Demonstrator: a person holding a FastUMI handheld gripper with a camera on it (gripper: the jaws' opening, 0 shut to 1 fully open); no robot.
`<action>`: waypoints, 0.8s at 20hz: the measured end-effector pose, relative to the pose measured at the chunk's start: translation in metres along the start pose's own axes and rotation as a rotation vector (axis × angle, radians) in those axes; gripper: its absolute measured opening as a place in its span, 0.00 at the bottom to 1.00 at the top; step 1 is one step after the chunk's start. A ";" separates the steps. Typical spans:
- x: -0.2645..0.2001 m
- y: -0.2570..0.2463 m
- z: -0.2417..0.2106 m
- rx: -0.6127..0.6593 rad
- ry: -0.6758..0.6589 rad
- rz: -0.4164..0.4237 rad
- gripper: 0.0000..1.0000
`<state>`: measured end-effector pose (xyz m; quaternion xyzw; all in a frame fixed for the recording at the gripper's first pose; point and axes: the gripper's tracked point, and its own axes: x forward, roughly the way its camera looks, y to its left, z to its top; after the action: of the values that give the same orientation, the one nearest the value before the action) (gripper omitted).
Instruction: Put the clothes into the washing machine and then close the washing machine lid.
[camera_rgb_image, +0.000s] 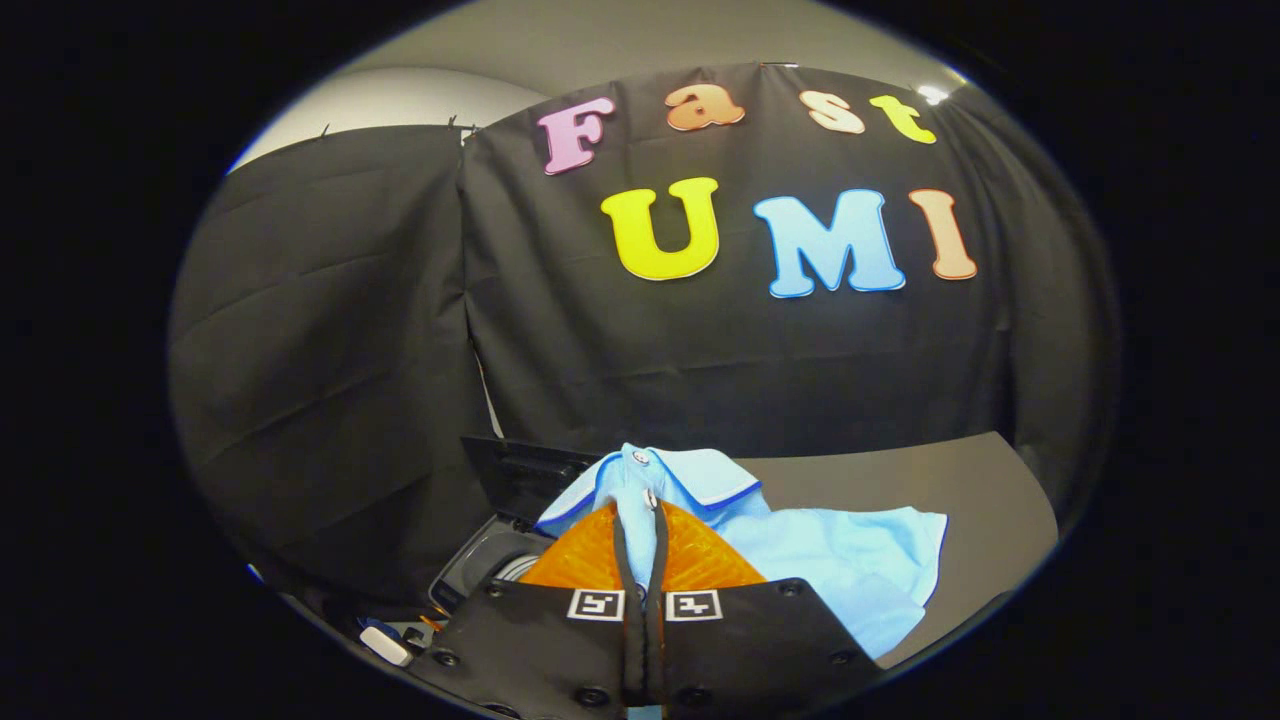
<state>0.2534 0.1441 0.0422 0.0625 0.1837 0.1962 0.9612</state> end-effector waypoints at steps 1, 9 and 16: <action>0.005 0.011 0.001 -0.006 0.000 0.010 0.01; 0.044 0.095 -0.008 -0.028 0.012 0.098 0.01; 0.083 0.153 -0.039 -0.022 0.061 0.147 0.01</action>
<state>0.2553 0.3190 0.0084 0.0592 0.2055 0.2701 0.9388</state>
